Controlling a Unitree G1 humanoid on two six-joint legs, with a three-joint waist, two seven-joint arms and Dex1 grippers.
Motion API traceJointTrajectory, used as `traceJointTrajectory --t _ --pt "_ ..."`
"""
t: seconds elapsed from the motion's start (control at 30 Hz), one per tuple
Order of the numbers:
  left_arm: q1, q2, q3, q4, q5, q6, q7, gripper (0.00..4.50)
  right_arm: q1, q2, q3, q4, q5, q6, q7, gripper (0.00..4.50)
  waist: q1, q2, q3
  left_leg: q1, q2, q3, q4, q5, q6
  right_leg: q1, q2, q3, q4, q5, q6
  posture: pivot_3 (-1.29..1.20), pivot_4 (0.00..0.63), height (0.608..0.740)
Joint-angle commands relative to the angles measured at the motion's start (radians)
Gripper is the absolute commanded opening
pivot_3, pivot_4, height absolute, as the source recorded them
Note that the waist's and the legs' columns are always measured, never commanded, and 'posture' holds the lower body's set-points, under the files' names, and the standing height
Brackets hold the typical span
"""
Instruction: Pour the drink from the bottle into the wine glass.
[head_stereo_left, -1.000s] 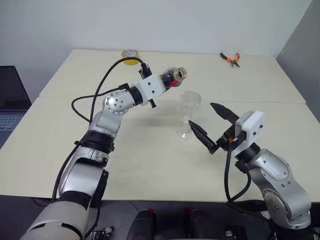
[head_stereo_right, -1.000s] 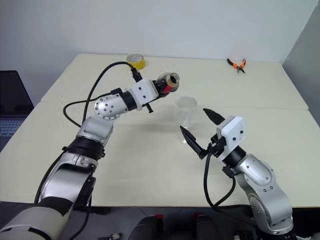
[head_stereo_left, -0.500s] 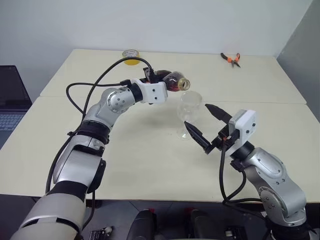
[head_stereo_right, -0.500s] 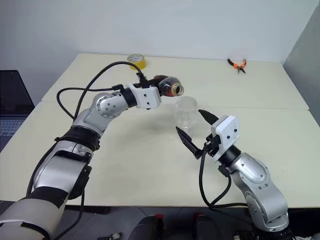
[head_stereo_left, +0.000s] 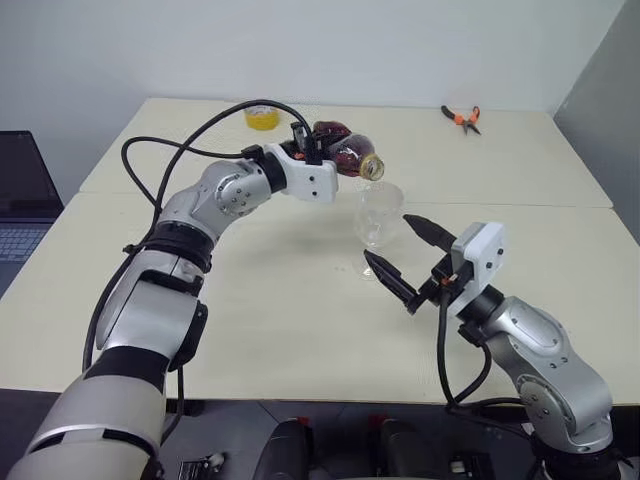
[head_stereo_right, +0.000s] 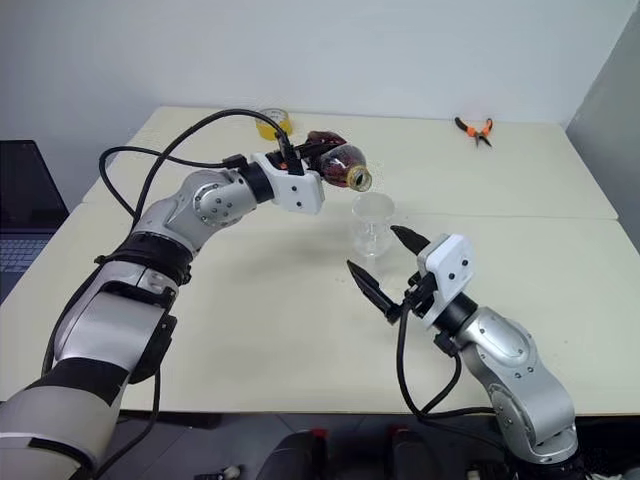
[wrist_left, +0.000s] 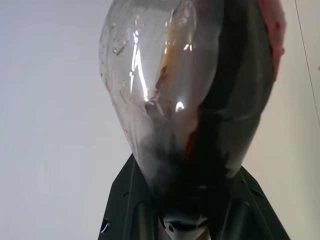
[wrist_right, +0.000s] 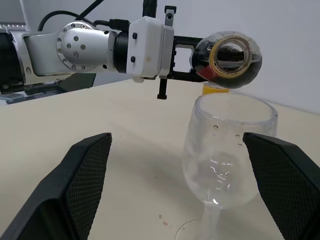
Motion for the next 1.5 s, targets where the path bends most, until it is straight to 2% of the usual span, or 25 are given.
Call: traceJointTrajectory --t 0.03,0.43,1.5 --pt "-0.059 0.022 -0.002 -0.011 0.022 -0.028 0.061 0.77 -0.012 -0.004 0.001 -0.04 0.007 -0.006 0.004 4.5 0.0 0.0 0.0 0.0 0.0 0.0 0.0 0.0 0.0 0.0 0.0 0.0 0.0 0.0 0.0 0.0 0.15 0.74" --pt "-0.092 0.032 -0.034 0.024 0.102 -0.05 0.17 0.77 -0.016 0.003 -0.009 -0.023 -0.031 -0.034 -0.018 4.5 0.0 0.0 0.0 0.0 0.0 0.0 0.0 0.0 0.0 0.0 0.0 0.0 0.0 0.0 0.0 0.0 0.15 0.74" --pt "-0.146 0.045 -0.084 0.066 0.155 -0.045 0.248 0.77 0.002 0.026 -0.01 -0.022 -0.057 -0.036 -0.032 4.5 0.0 0.0 0.0 -0.009 0.0 0.004 0.003 0.002 -0.004 -0.013 0.0 0.001 0.007 0.0 0.0 0.0 0.15 0.74"
